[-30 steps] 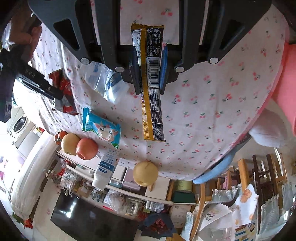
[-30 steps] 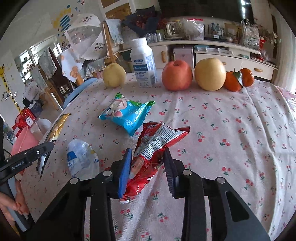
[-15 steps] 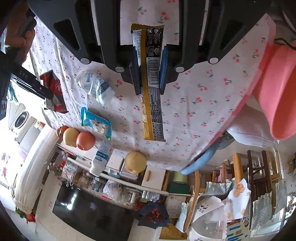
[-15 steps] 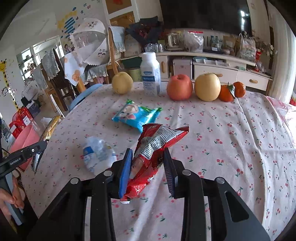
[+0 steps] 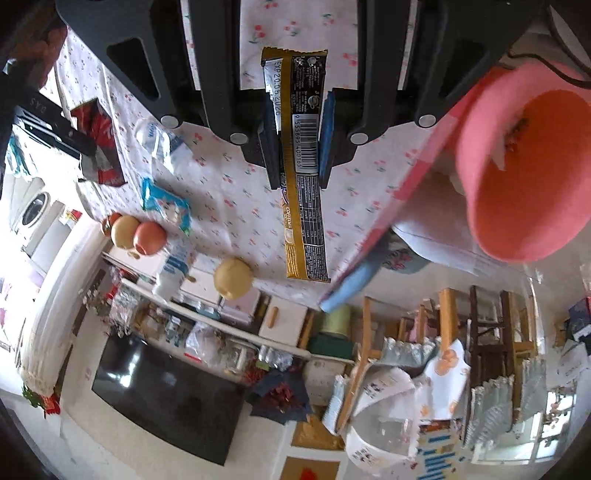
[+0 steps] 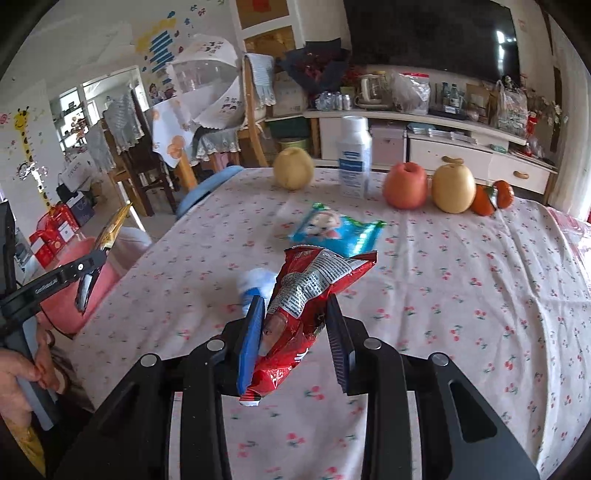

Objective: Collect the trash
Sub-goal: 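Carry the snack bar and red wrapper to the pink bucket and release both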

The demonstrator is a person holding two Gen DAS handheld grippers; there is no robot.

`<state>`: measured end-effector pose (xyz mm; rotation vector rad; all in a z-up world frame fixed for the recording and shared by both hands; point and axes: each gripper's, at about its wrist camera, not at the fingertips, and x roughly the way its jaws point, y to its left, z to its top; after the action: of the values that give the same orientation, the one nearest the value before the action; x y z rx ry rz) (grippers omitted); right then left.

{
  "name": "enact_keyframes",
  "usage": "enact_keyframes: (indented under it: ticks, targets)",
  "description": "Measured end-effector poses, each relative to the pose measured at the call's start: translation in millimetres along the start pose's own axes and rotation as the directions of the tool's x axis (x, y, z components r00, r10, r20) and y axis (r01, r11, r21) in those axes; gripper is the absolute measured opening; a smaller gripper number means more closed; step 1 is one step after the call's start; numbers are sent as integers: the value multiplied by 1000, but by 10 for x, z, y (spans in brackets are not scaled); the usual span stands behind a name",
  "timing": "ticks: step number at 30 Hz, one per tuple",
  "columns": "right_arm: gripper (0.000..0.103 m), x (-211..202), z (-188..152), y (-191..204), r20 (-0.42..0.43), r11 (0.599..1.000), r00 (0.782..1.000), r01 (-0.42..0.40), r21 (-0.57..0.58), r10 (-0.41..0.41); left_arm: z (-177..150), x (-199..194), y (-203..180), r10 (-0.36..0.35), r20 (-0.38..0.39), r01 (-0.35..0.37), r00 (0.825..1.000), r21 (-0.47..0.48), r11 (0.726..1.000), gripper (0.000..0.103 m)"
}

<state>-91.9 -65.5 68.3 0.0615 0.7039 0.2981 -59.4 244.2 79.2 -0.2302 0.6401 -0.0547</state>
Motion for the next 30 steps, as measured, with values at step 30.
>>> enact_keyframes:
  ticks: [30]
  targets:
    - [35, 596, 539, 2876, -63, 897, 947, -320, -306, 316, 147, -532, 1731, 238, 87, -187, 967, -386, 903, 22]
